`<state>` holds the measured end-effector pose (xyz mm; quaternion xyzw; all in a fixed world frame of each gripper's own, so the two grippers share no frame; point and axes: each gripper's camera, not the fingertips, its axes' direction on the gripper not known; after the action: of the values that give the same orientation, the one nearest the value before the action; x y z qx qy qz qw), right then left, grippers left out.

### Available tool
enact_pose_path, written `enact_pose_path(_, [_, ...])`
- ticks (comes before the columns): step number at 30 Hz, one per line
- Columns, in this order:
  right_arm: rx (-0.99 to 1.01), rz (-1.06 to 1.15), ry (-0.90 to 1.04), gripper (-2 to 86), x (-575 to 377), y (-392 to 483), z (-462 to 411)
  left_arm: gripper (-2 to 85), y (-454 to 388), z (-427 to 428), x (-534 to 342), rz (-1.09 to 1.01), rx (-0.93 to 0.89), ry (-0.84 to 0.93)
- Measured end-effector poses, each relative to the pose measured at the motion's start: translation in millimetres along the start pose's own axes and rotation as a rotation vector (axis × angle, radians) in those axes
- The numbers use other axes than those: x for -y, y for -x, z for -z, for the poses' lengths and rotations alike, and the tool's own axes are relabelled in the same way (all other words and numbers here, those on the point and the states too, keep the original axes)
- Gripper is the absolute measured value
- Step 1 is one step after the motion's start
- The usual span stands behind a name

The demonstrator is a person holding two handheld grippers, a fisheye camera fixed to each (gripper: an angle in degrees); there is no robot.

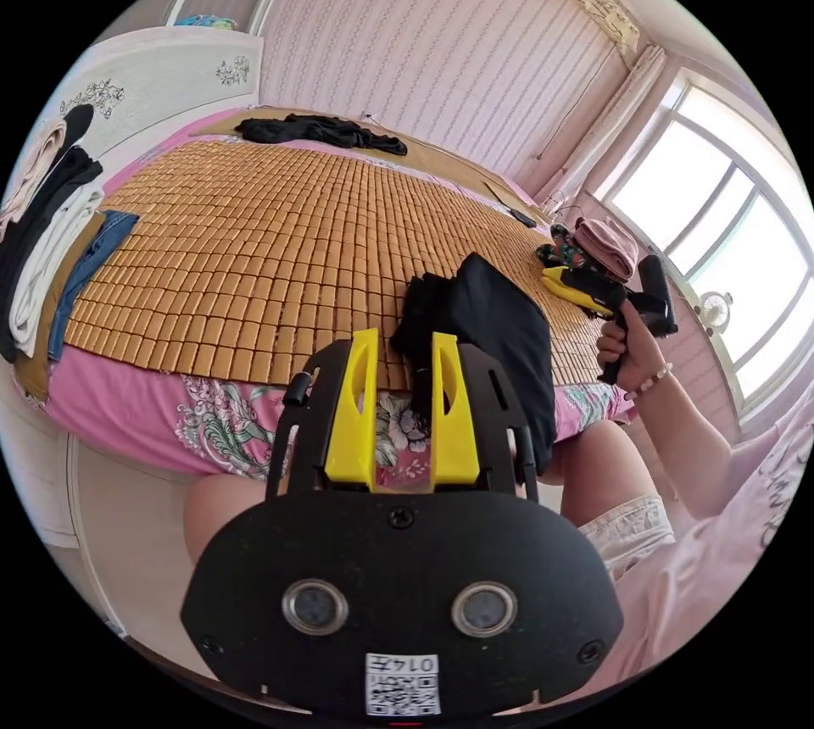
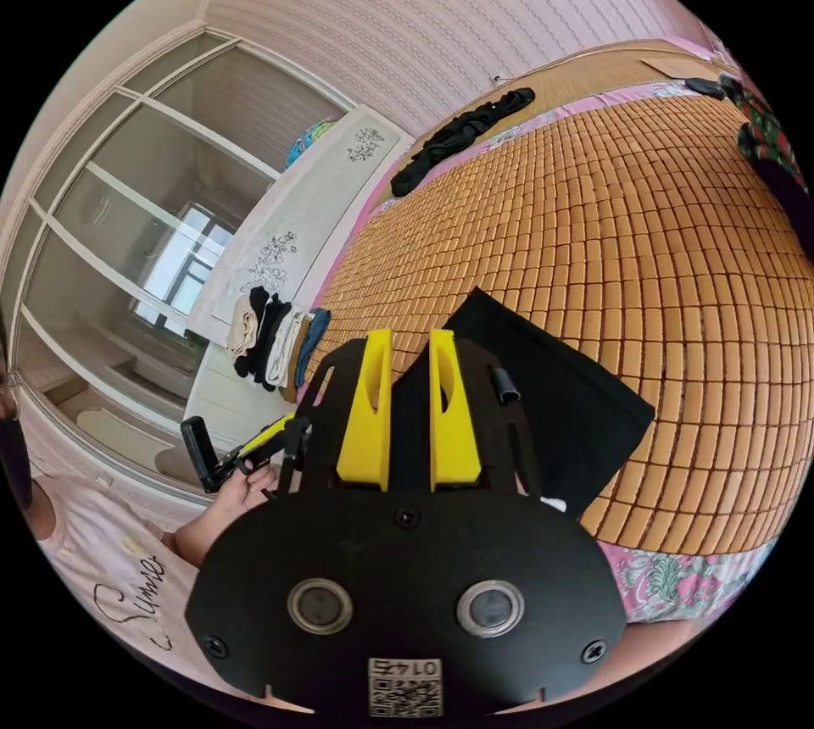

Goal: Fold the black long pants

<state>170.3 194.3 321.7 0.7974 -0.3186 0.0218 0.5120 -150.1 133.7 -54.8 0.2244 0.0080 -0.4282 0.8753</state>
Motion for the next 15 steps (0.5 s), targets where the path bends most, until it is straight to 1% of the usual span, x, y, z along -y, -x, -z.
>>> enact_pose_path(4, [-0.113, -0.06, 0.06, 7.8, -32.9, -18.9, 9.1, 11.1, -11.5, -29.6, 12.4, -0.066, -0.051, 0.053])
enact_pose_path(6, [-0.15, -0.145, 0.086, 8.6, -52.7, -34.3, 11.5, 13.1, -21.0, -50.3, 24.7, -0.153, -0.029, 0.066])
enact_pose_path(8, [-0.123, -0.201, 0.092, 9.6, -64.5, -43.6, 8.1, 14.1, -19.8, -66.3, 40.1, -0.189, -0.011, 0.074])
enact_pose_path(10, [-0.075, -0.244, 0.091, 10.7, -72.6, -49.8, -1.5, 15.6, -12.4, -85.3, 57.5, -0.183, -0.045, 0.105])
enact_pose_path(13, [0.012, -0.31, 0.05, 11.5, -80.9, -55.5, -20.8, 16.4, -3.5, -123.3, 74.4, -0.178, -0.09, 0.227])
enact_pose_path(15, [0.084, -0.34, -0.002, 11.0, -82.6, -54.3, -29.8, 16.7, 0.8, -146.3, 73.5, -0.169, -0.115, 0.345])
